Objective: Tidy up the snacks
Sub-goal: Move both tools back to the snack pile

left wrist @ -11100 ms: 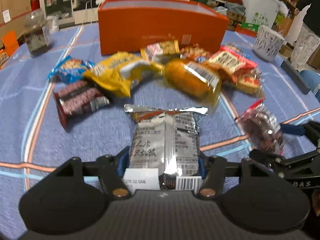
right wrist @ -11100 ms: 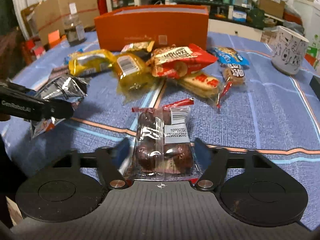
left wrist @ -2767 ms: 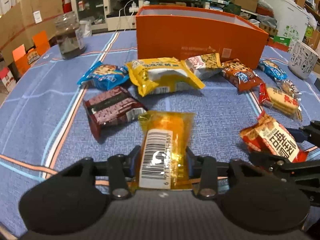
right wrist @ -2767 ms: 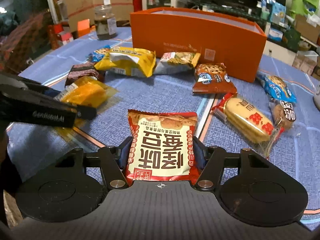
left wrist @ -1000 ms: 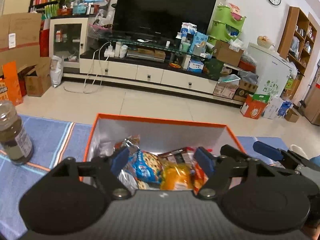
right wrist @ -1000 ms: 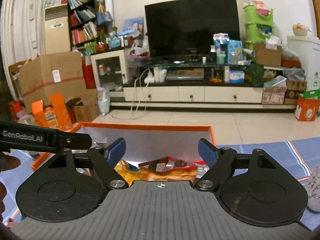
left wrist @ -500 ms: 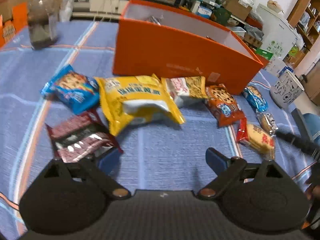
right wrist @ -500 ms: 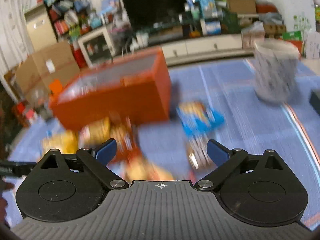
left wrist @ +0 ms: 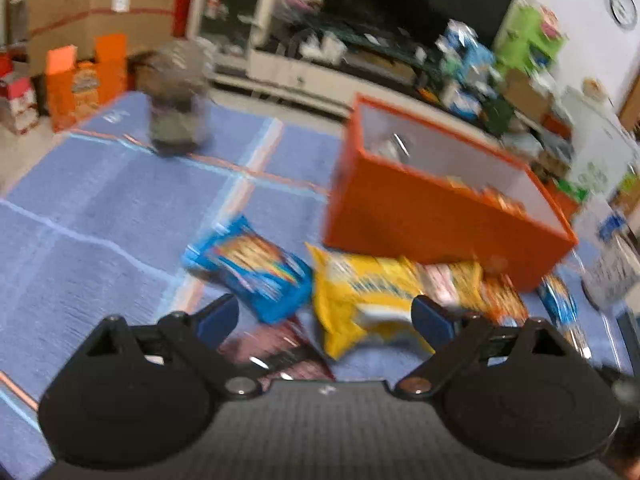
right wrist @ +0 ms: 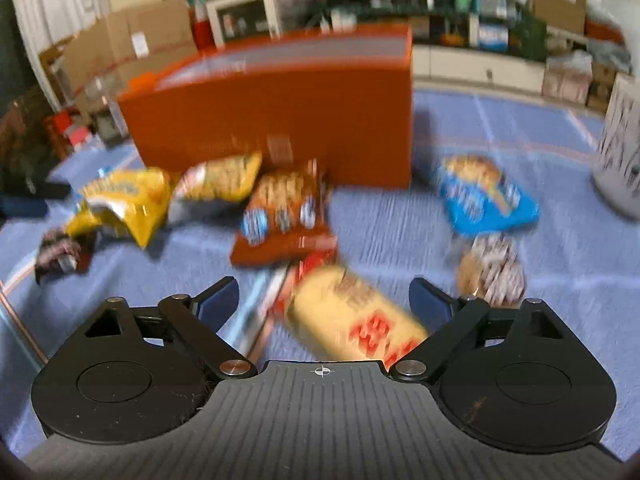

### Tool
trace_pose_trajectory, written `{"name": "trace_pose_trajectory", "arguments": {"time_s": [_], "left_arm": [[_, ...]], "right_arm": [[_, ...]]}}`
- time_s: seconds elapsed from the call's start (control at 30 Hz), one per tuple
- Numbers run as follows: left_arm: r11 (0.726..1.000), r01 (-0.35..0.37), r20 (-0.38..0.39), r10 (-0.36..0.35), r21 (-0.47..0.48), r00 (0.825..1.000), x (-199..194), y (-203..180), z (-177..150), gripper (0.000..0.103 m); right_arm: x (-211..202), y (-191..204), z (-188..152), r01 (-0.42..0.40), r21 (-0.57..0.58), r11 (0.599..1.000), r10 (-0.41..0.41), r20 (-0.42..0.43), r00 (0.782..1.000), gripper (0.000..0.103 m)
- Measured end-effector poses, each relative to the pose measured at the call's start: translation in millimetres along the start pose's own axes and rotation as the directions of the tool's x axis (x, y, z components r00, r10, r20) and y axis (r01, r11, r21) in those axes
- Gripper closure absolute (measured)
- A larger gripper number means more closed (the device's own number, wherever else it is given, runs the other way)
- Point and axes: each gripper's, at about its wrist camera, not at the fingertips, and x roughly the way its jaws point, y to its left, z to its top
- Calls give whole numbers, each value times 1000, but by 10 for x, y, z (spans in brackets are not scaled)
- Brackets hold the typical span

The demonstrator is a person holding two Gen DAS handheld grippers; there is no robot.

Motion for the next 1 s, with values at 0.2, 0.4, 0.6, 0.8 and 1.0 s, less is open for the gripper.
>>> {"name": "trace_pose_trajectory", "arguments": {"time_s": [0.2,0.4,0.6,0.8,1.0], "left_arm": [[991,-31,53,38,-127,998,-222,414,102,11],[990,-37,14,39,-139,999,-187,449,14,11],[993,-97,-53,100,67,994,82,158,-71,11],[874,11,-166,80,486,983,390,-212,-118,11],[749,179,-272,1,638,962,541,-223,-284,10]], "right_arm": [[-196,383,-219,-47,-33,998,46,-33,998,17],[-351,500,-429,-36,-48,998,36,-9,999,7],[-344,323,-476,-31,-12,999,32,71,997,6],[-320,388,-462,-2,-138,990,4,10,1000,6],[-329,242,-368,-33,-36,999,33,-5,999,6]]}}
